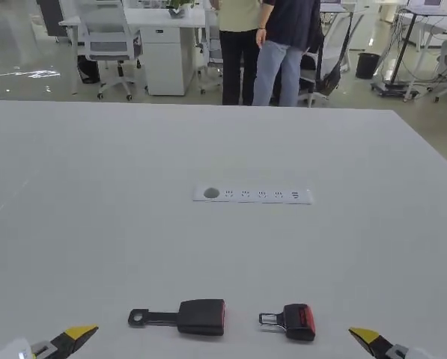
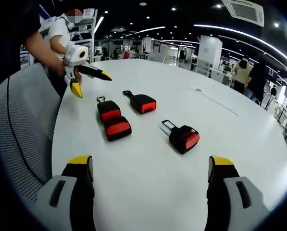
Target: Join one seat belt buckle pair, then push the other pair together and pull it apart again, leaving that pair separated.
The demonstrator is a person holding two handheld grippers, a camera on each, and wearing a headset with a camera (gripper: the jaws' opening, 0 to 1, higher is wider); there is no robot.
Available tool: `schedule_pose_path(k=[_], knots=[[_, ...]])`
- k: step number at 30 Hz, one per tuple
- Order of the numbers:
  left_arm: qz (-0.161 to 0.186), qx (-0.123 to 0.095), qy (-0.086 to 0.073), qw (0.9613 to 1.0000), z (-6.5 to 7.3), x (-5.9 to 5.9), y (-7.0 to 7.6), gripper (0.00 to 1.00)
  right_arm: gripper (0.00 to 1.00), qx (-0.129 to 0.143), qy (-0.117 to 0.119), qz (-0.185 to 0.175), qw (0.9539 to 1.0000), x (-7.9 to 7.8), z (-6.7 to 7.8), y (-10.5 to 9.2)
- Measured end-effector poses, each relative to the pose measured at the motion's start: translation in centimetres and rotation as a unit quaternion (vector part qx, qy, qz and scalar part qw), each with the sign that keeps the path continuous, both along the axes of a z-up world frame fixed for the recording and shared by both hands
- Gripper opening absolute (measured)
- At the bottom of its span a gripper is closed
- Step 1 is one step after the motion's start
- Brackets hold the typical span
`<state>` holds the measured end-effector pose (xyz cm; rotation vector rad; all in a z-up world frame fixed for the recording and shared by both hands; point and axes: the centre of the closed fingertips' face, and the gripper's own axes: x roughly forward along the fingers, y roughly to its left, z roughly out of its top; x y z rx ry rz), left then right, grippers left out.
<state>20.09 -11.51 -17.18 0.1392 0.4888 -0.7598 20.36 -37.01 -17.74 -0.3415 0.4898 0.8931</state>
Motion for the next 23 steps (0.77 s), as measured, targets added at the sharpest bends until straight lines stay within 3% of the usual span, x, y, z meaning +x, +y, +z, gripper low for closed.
schedule_pose_path(k=[5,11,23], knots=[[-0.002,-0.017,-0.016,0.9997,-0.8,0.0,0.2,1.00,1.00,0.028,-0.002,-0.014,0.9995,0.3,-0.2,0.1],[0.001,-0.051,-0.017,0.9985,0.4,0.0,-1.1,1.00,1.00,0.040,0.000,-0.015,0.9991,0.3,-0.1,0.2],[0.002,-0.048,-0.011,0.9988,0.7,0.1,-1.6,1.00,1.00,0.042,-0.001,-0.017,0.9990,0.3,0.1,0.4]])
